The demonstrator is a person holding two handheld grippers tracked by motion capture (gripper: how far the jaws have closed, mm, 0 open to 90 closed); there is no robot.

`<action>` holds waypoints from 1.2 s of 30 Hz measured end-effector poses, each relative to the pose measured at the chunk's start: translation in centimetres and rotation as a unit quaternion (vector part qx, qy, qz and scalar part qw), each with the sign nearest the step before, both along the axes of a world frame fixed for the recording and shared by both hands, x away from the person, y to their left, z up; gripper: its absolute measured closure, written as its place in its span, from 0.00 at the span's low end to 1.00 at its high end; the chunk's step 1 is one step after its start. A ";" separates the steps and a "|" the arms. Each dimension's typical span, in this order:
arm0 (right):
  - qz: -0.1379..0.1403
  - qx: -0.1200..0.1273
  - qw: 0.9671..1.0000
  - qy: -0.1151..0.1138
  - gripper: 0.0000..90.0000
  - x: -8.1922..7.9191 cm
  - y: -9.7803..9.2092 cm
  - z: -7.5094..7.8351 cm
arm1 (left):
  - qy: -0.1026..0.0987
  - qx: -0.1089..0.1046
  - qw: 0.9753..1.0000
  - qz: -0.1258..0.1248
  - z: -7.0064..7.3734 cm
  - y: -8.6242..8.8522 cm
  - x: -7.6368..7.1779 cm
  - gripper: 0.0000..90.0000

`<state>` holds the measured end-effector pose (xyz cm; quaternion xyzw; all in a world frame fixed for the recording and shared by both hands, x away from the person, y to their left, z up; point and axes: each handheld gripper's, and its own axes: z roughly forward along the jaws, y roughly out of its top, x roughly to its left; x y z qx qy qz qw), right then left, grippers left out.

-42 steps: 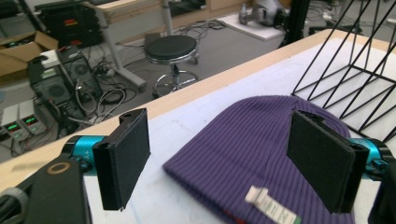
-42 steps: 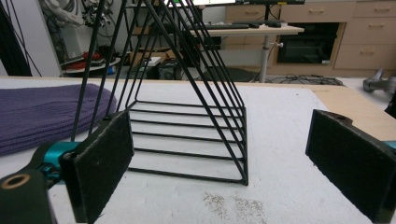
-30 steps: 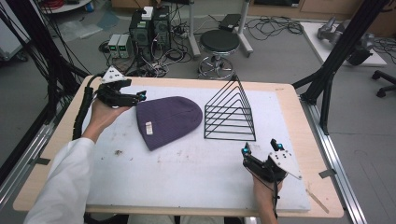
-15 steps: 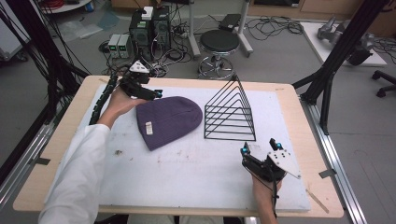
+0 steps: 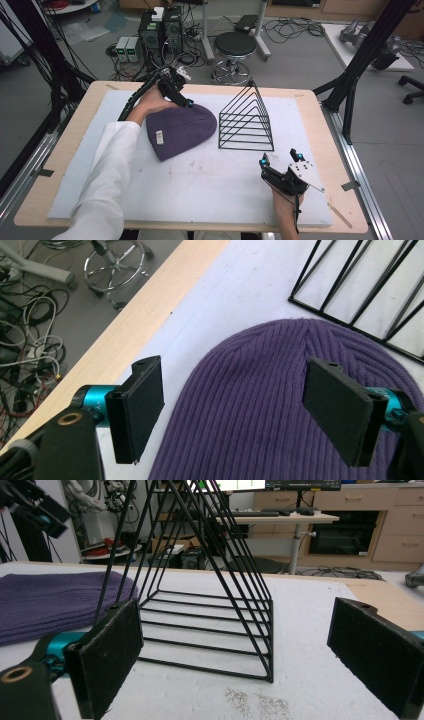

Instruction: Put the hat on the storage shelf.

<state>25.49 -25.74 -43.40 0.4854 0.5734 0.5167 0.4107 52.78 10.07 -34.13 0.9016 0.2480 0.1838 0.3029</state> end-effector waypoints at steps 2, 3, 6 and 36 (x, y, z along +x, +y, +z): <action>0.001 0.000 1.000 0.001 0.08 0.0 0.0 0.0 | 0.017 0.014 1.000 0.001 -1.0 -0.5 0.7 0.28; 0.000 0.002 1.000 0.003 0.08 0.1 0.0 0.0 | 0.023 0.029 0.999 0.002 -1.4 -0.7 1.0 0.28; 0.002 -0.002 1.000 0.001 0.08 0.1 -0.1 0.0 | 0.023 0.063 0.998 -0.001 -2.1 -1.6 1.8 0.27; 0.001 -0.008 1.000 -0.001 0.08 0.3 -0.2 -0.1 | 0.125 0.032 0.992 0.000 -7.7 -1.9 4.9 0.36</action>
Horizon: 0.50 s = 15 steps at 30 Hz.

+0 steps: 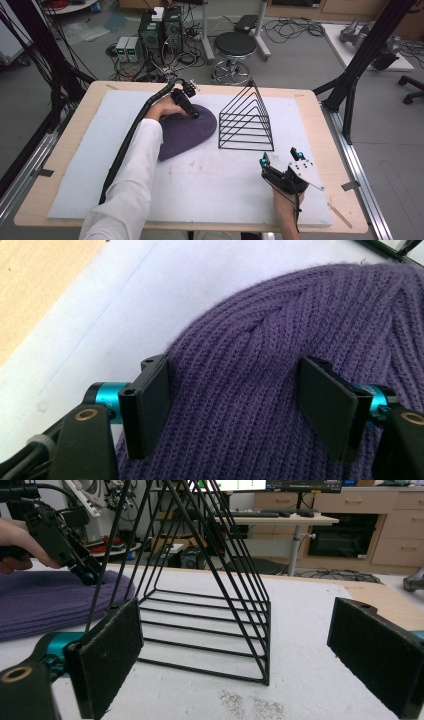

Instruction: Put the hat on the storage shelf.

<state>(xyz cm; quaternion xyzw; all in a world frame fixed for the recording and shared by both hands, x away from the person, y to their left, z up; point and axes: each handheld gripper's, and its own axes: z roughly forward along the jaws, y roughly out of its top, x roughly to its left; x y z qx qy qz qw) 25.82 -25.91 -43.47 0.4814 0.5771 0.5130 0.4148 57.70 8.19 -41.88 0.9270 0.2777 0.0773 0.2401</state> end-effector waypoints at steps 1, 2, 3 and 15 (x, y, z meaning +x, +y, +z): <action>0.000 0.000 1.000 0.000 0.08 0.0 0.0 0.0 | 0.004 0.000 1.000 0.003 0.0 0.0 0.0 0.37; 0.000 0.000 1.000 -0.001 0.08 0.0 0.0 0.0 | 0.008 0.000 1.000 0.005 0.1 0.0 0.0 0.39; 0.000 0.000 1.000 -0.002 0.08 0.0 0.0 0.0 | 0.011 -0.001 1.000 0.009 0.1 0.0 0.0 0.41; 0.004 0.000 1.000 -0.010 0.08 -0.3 -0.1 0.1 | 0.022 0.012 1.000 0.004 0.7 -0.4 -0.6 0.88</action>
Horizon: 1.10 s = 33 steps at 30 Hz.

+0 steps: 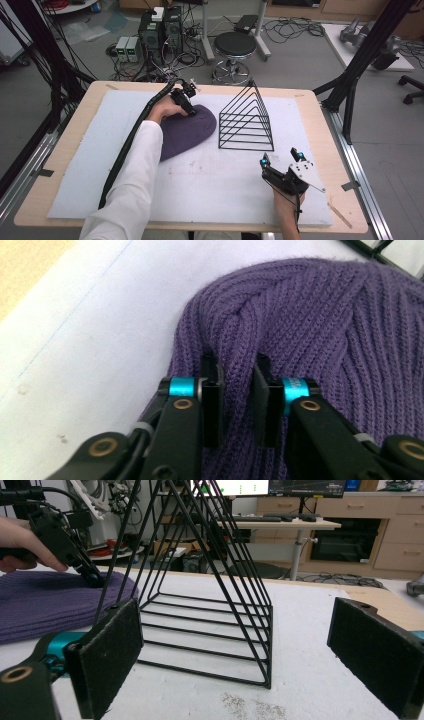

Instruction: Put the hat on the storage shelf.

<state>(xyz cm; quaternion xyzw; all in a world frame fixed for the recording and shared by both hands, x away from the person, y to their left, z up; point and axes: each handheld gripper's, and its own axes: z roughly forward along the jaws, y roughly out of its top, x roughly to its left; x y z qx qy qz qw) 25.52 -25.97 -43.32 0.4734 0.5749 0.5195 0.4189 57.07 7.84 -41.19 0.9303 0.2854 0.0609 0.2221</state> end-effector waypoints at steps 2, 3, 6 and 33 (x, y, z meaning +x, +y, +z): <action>0.002 0.002 1.000 0.002 0.08 0.0 0.0 0.0 | -0.006 0.011 1.000 -0.003 0.1 -0.3 -0.1 0.89; 0.003 0.003 1.000 0.002 0.08 -0.1 0.1 0.0 | -0.006 0.014 1.000 -0.003 0.1 -0.3 -0.1 0.90; 0.004 0.002 1.000 0.001 0.08 0.0 0.1 0.0 | -0.008 0.017 1.000 -0.004 0.2 -0.4 -0.2 0.90; 0.010 0.003 1.000 -0.001 0.08 0.0 0.4 0.0 | -0.089 -0.020 0.996 0.012 4.6 0.8 -4.7 0.90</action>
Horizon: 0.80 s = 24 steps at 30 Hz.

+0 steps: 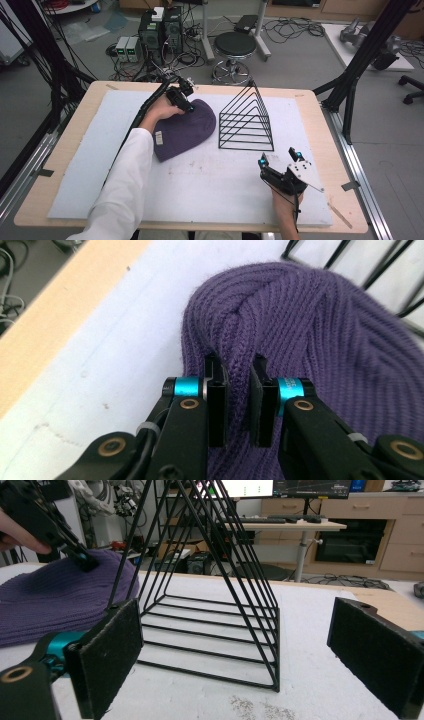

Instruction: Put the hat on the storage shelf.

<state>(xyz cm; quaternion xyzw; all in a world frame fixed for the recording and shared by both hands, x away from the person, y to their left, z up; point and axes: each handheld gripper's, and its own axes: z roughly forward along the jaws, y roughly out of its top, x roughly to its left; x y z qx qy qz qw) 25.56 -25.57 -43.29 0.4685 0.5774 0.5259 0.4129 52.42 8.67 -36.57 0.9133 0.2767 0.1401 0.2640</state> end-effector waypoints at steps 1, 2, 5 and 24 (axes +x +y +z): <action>0.000 0.001 1.000 0.001 0.08 0.0 0.0 0.0 | -0.008 -0.001 1.000 0.001 0.4 0.1 -0.4 0.90; -0.001 0.001 1.000 0.001 0.08 0.0 0.1 0.0 | -0.012 -0.006 1.000 0.001 0.8 0.3 -0.8 0.90; -0.001 0.003 1.000 0.000 0.08 -0.2 0.1 0.1 | -0.031 -0.012 0.999 -0.006 2.1 0.5 -2.1 0.90; 0.000 0.005 1.000 -0.002 0.08 -0.3 0.2 0.1 | -0.134 -0.113 0.983 0.050 7.2 6.0 -8.5 0.89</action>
